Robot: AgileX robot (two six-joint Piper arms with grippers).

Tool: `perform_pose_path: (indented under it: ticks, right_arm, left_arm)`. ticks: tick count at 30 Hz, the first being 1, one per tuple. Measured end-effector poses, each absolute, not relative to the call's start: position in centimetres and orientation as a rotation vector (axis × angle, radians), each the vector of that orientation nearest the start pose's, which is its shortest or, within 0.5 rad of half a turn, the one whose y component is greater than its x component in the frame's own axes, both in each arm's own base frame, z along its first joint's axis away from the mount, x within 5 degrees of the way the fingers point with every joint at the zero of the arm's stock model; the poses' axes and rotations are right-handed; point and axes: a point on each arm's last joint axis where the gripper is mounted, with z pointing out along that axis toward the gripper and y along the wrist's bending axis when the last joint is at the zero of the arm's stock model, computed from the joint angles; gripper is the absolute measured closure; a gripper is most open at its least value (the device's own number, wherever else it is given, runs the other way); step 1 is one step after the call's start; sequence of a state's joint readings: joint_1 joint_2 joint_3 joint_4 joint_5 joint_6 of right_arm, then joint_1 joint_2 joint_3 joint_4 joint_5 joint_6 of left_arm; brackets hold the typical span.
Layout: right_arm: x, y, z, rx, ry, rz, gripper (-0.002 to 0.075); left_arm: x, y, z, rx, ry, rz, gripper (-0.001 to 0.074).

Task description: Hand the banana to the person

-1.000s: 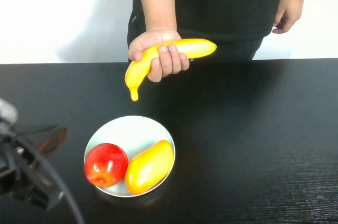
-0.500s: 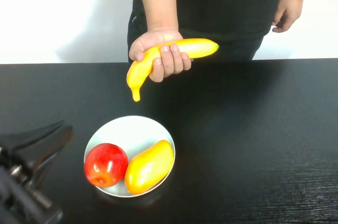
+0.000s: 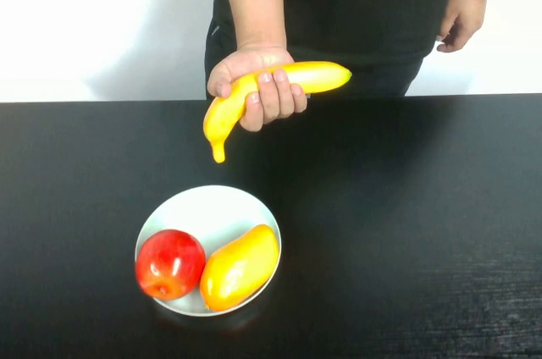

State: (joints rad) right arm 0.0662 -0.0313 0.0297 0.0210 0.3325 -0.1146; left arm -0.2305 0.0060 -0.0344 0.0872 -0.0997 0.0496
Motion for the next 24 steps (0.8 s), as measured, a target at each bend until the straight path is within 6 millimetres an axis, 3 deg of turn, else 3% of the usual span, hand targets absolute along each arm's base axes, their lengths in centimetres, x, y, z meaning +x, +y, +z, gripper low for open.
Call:
perform_pose_path:
  ticks: [4,15,24]
  right_arm:
    - [5.2,0.4,17.5,-0.151,1.808,-0.014,0.0733]
    - [5.2,0.4,17.5,-0.151,1.808,-0.014,0.0733]
    - [5.2,0.4,17.5,-0.151,1.808,-0.014,0.0733]
  left_arm:
    - [5.5,-1.1,21.1,0.202,1.442,-0.084,0.0738]
    - [5.3,-0.8,17.5,0.185,1.824,-0.078,0.0738]
    - [5.3,-0.7,17.3,0.184,1.843,-0.078,0.0738]
